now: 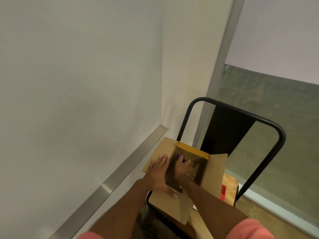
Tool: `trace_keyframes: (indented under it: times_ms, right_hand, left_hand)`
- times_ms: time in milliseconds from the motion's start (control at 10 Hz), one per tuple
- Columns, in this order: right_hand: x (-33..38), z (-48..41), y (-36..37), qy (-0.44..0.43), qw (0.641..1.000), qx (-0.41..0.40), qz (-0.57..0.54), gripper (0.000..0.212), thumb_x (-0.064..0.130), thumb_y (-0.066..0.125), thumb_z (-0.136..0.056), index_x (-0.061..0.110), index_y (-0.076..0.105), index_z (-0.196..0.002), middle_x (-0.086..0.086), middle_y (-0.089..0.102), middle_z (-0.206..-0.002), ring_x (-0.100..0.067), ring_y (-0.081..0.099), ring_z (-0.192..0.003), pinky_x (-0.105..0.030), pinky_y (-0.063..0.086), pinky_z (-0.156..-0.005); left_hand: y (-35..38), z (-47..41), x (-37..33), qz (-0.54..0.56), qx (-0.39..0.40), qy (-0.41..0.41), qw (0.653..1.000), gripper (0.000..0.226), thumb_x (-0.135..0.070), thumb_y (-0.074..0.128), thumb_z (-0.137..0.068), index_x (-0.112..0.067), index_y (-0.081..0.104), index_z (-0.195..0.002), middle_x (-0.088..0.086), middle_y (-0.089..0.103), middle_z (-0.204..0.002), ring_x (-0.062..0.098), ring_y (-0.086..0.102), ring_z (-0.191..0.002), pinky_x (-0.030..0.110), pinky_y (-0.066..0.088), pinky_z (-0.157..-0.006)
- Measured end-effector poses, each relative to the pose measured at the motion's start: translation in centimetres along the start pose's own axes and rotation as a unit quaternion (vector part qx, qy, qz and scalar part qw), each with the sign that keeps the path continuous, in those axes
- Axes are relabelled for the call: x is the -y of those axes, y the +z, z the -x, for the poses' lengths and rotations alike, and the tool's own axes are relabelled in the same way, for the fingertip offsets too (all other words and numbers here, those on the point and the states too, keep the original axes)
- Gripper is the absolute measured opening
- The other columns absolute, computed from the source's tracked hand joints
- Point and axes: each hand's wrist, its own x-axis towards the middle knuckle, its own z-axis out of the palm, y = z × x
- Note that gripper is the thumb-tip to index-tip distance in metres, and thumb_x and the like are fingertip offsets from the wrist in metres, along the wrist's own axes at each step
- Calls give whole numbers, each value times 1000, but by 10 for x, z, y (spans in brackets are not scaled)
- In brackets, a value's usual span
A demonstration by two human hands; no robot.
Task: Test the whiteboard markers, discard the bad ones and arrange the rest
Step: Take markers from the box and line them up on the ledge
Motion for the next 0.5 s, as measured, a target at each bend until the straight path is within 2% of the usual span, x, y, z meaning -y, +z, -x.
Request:
trace_keyframes:
  times_ms: [100,200,300,400,500]
  right_hand:
    - [3,8,-12,-20,997,-35,-64,56,20,37,-96,14,14,-147,-21,29,-140,-38,39,-123,-43,37,-97]
    - [4,18,-17,-46,993,-43,-101,48,27,31,-100,22,17,-146,-14,36,-133,-32,45,-115,-37,41,-91]
    - [17,33,-25,-160,981,-40,-106,65,56,33,-90,24,21,-145,-6,37,-132,-24,45,-118,-40,39,-103]
    - [25,41,-31,-233,963,-53,-127,58,60,26,-94,22,33,-137,-10,40,-135,-24,42,-124,-43,35,-110]
    - [48,61,-44,-290,950,-35,-111,46,49,20,-100,23,37,-134,-1,47,-131,-8,45,-119,-33,30,-111]
  left_hand:
    - [-19,11,-22,158,-41,-37,986,95,-30,79,-72,-14,21,-145,6,23,-153,25,20,-141,42,20,-116]
    - [-21,10,-25,280,-131,-129,942,55,-13,63,-86,-17,39,-136,6,43,-140,23,43,-126,38,38,-108]
    - [-21,5,-24,477,-192,-221,829,37,-30,64,-86,-21,50,-119,5,58,-121,18,57,-107,39,48,-97]
    - [-22,6,-24,591,-169,-200,763,49,-41,72,-77,-13,52,-112,7,64,-111,20,63,-101,35,52,-91]
    - [-30,18,-27,706,-178,-147,669,41,-33,65,-85,-4,60,-112,14,68,-107,24,67,-99,33,55,-83]
